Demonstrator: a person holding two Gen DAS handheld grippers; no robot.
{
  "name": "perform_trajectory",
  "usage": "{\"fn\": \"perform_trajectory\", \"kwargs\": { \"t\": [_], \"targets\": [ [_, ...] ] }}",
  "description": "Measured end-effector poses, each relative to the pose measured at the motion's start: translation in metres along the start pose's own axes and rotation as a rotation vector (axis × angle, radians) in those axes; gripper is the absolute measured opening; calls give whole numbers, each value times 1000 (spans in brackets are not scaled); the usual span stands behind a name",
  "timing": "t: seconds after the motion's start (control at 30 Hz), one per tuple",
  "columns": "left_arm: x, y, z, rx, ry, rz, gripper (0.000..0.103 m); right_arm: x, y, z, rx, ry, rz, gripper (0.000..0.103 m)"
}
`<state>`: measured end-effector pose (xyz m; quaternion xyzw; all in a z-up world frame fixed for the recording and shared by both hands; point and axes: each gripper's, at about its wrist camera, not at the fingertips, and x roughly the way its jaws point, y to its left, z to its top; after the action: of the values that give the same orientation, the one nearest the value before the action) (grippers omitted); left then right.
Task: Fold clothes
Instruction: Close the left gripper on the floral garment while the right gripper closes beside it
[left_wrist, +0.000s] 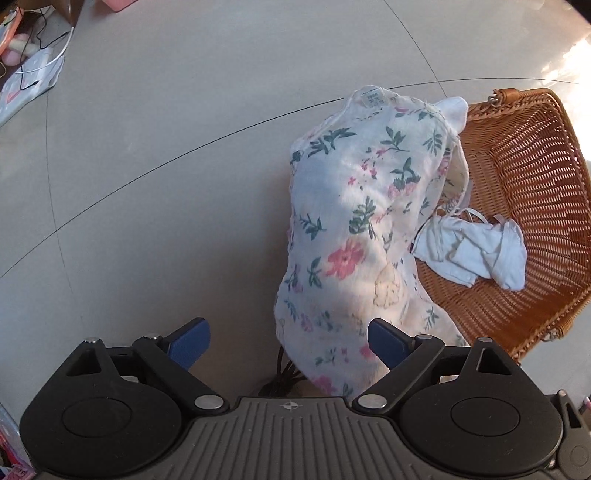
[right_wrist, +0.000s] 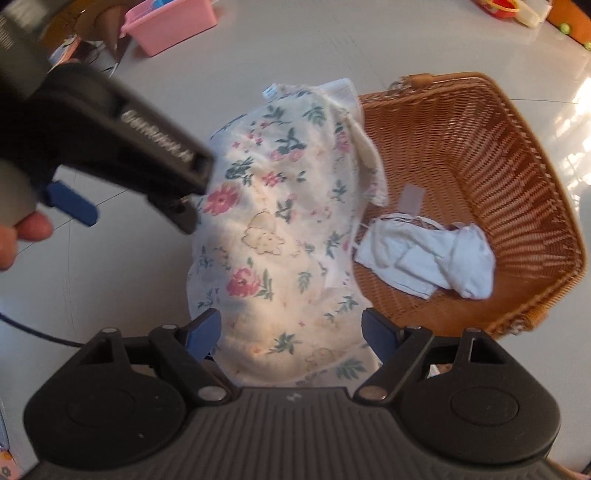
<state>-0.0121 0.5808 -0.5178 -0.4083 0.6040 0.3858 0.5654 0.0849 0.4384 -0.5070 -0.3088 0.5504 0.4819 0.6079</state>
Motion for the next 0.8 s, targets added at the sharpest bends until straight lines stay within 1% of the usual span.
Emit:
{"fn": "perform_trajectory", "kwargs": {
  "t": [0.07, 0.13, 0.17, 0.2, 0.23, 0.4, 0.43, 0.47, 0.53, 0.57, 0.6, 0.63, 0.67, 0.7, 0.77, 0.8],
  "targets": [
    [9, -2, 5, 0, 0, -3, 93, 10, 2, 1, 1, 2, 16, 81],
    [18, -5, 9, 5, -3, 2, 92, 21, 3, 3, 12, 20, 40, 76],
    [22, -7, 10, 10, -7, 7, 91, 26, 4, 3, 13, 29, 53, 71],
    [25, -9, 12, 18, -8, 9, 87, 30, 5, 4, 13, 34, 59, 68],
    [28, -10, 13, 25, -10, 11, 84, 34, 6, 4, 13, 36, 60, 67],
    [40, -11, 19, 19, -11, -14, 79, 48, 7, 7, 28, 45, 57, 59],
    [42, -11, 20, 16, -11, -23, 74, 51, 7, 7, 31, 52, 57, 57],
    [45, -9, 19, 15, -15, -44, 72, 54, 6, 8, 36, 63, 57, 54],
    [47, -6, 19, 1, -19, -75, 67, 58, 4, 9, 62, 75, 76, 49],
    [48, -5, 18, -7, -21, -88, 65, 59, 3, 10, 75, 81, 87, 46],
    [48, -4, 18, -15, -22, -102, 61, 60, 2, 10, 84, 85, 99, 41],
    [48, -4, 18, -16, -22, -108, 57, 61, 2, 10, 92, 89, 108, 39],
    [48, -5, 18, -16, -22, -115, 56, 61, 2, 11, 102, 93, 117, 33],
    [48, -6, 18, -15, -22, -109, 55, 61, 3, 11, 111, 96, 122, 31],
    [47, -11, 17, -8, -24, -104, 49, 61, 3, 11, 123, 101, 123, 30],
    [46, -13, 17, -2, -26, -108, 44, 61, 3, 11, 127, 102, 125, 28]
  ]
}}
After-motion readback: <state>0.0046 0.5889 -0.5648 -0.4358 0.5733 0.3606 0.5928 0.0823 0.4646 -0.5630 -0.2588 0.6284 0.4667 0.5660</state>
